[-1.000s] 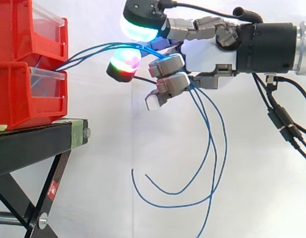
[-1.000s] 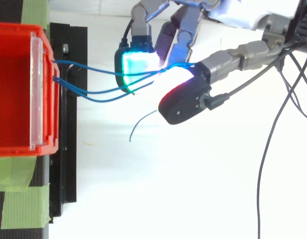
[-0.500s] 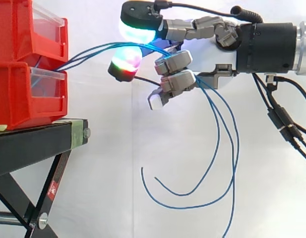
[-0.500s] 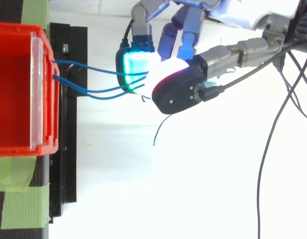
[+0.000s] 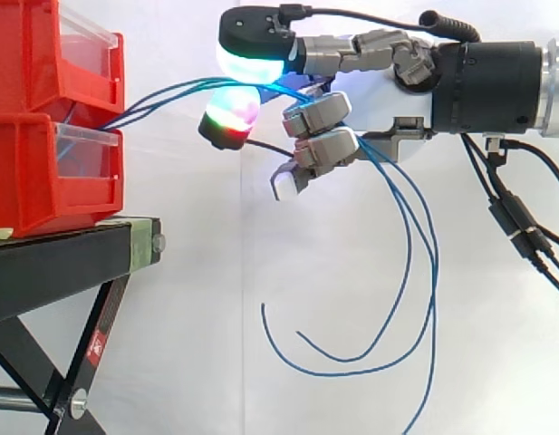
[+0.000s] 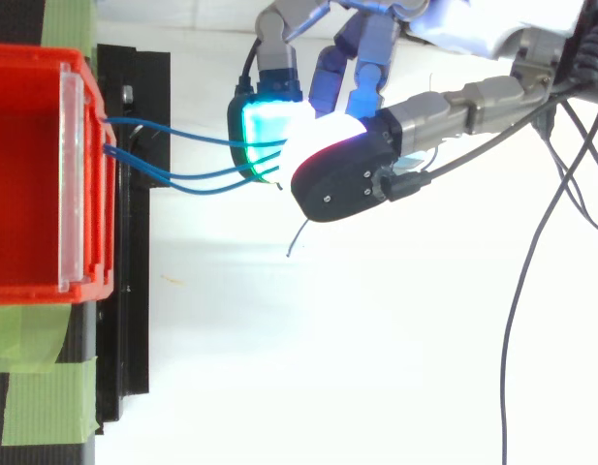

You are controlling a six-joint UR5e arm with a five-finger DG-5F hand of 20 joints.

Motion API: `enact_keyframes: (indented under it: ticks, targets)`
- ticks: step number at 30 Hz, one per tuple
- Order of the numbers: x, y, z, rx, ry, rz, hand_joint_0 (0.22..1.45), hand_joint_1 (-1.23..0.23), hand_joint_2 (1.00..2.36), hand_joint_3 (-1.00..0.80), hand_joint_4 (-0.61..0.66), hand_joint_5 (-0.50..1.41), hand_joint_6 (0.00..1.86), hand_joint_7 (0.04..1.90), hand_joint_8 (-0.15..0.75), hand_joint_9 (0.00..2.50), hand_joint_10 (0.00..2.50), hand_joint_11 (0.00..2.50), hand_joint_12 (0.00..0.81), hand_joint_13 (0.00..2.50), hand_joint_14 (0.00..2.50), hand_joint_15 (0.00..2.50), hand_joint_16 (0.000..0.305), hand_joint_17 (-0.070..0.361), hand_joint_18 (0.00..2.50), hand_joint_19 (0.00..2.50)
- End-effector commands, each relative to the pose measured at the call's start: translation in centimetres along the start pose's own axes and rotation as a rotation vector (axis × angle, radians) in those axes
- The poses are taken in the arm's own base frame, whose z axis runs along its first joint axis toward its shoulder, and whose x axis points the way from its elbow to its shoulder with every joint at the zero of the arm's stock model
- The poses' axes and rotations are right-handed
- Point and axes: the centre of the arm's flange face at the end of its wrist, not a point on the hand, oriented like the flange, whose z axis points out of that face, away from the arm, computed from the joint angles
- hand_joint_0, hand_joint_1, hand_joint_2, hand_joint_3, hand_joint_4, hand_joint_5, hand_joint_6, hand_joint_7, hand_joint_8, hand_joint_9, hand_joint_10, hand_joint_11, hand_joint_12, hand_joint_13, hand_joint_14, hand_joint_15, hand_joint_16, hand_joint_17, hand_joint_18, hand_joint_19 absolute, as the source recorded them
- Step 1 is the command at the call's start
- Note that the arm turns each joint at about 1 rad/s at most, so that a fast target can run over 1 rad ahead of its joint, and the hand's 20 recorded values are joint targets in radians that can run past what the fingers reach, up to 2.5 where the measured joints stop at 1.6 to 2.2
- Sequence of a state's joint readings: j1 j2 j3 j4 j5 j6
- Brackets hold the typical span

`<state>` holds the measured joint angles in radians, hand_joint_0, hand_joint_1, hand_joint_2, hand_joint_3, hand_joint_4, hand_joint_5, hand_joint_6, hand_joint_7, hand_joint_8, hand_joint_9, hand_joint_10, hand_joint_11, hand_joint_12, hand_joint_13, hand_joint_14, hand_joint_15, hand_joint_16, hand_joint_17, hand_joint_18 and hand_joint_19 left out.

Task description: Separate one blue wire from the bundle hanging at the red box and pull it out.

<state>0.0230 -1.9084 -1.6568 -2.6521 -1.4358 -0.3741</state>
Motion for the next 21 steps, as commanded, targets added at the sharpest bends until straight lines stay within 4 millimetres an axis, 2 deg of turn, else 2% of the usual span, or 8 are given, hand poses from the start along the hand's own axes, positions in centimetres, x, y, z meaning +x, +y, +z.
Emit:
enact_keyframes:
  ticks: [1,3,7,13,17,21]
  targets:
    - [0.0,0.01,0.0,0.0,0.0,0.0,0.58,-0.81,1.02,-0.13,0.16,-0.15,0.91,1.01,0.376,1.55,0.01,1.62,0.484,1.58,0.02,1.31,0.057,0.127,1.04,0.56]
    - [0.0,0.01,0.0,0.0,0.0,0.0,0.58,-0.83,1.02,-0.14,0.2,-0.17,0.92,0.97,0.373,1.48,0.01,1.59,0.493,1.53,0.02,1.3,0.058,0.132,1.0,0.56]
    - [0.0,0.01,0.0,0.0,0.0,0.0,0.57,-0.85,1.02,-0.19,0.2,-0.2,0.92,0.97,0.337,1.36,0.01,1.59,0.45,1.46,0.02,1.31,0.056,0.125,0.92,0.58]
    - [-0.01,0.02,0.01,-0.001,-0.001,0.0,0.57,-0.87,1.02,-0.25,0.2,-0.21,0.93,0.95,0.329,1.27,0.01,1.57,0.447,1.41,0.02,1.29,0.056,0.126,0.89,0.58]
    - [0.08,0.07,0.04,-0.003,0.0,0.0,0.55,-0.9,1.01,-0.42,0.22,-0.22,0.92,0.93,0.337,1.24,0.01,1.55,0.461,1.39,0.02,1.29,0.057,0.128,0.88,0.58]
    - [-0.01,0.04,0.03,-0.003,-0.001,0.0,0.53,-0.9,1.0,-0.5,0.23,-0.22,0.92,0.91,0.349,1.23,0.01,1.53,0.463,1.4,0.02,1.27,0.058,0.129,0.88,0.58]
